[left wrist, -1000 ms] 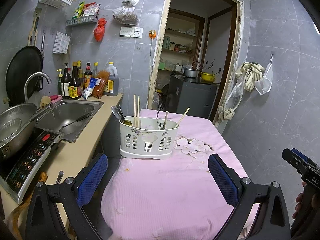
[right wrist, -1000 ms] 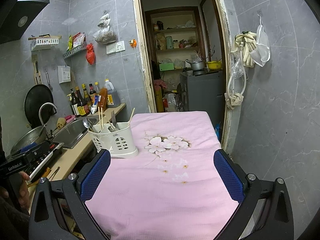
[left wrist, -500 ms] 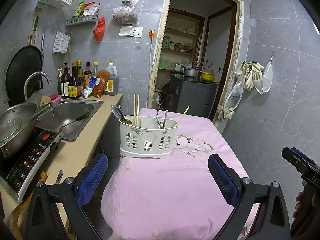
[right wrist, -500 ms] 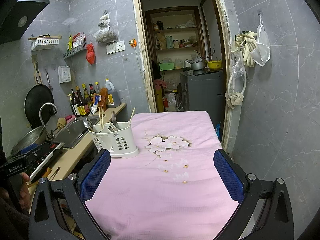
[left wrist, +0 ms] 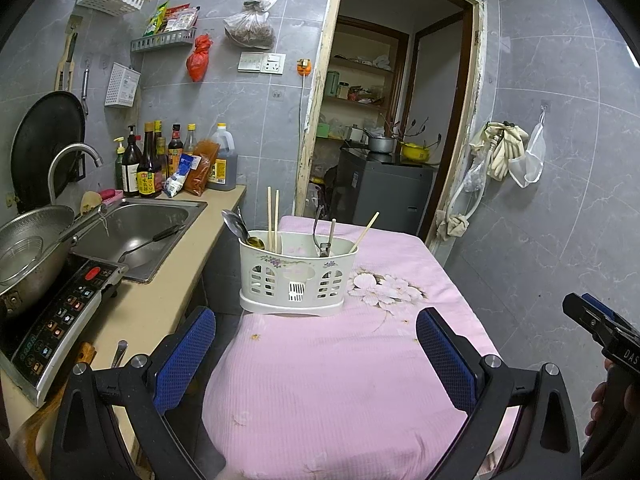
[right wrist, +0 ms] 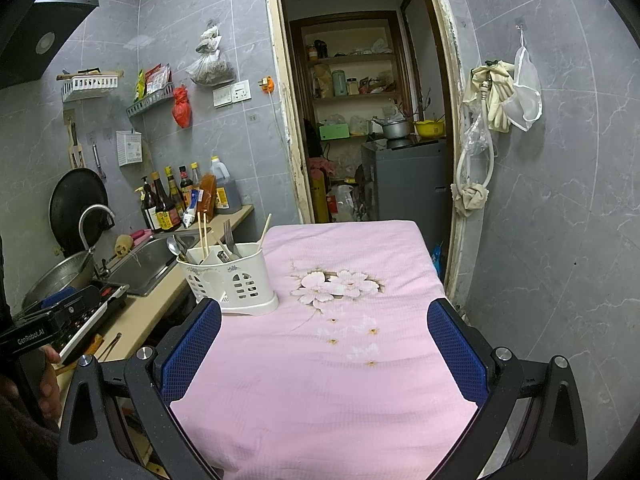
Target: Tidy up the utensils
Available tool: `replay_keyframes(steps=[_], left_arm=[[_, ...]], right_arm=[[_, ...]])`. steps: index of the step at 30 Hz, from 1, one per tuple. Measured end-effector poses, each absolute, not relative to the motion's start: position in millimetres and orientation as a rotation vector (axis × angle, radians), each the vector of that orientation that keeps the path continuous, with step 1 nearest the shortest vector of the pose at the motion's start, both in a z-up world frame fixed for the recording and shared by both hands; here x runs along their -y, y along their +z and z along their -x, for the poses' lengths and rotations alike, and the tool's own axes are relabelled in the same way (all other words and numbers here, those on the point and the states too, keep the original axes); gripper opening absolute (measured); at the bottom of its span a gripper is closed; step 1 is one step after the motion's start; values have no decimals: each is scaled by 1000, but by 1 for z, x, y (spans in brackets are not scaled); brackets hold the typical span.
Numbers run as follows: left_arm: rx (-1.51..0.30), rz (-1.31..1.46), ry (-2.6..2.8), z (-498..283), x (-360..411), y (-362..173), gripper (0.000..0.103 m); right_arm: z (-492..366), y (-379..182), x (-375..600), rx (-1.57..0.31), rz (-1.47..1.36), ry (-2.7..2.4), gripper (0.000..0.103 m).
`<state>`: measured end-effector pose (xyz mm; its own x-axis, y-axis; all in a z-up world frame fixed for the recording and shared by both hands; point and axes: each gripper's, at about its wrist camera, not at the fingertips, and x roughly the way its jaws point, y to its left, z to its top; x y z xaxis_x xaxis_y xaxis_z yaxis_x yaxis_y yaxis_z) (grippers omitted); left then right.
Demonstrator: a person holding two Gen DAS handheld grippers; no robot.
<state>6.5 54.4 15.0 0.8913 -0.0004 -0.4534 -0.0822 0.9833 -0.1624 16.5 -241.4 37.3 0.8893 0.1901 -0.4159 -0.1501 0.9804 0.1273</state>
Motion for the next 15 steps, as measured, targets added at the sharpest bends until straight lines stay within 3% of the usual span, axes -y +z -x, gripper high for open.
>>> replay_keyframes(steps=[15], left_arm=[[-471,180,41,-7,-54,15,101]], right_arm=[[-16,37,241,-444,-93,176,101]])
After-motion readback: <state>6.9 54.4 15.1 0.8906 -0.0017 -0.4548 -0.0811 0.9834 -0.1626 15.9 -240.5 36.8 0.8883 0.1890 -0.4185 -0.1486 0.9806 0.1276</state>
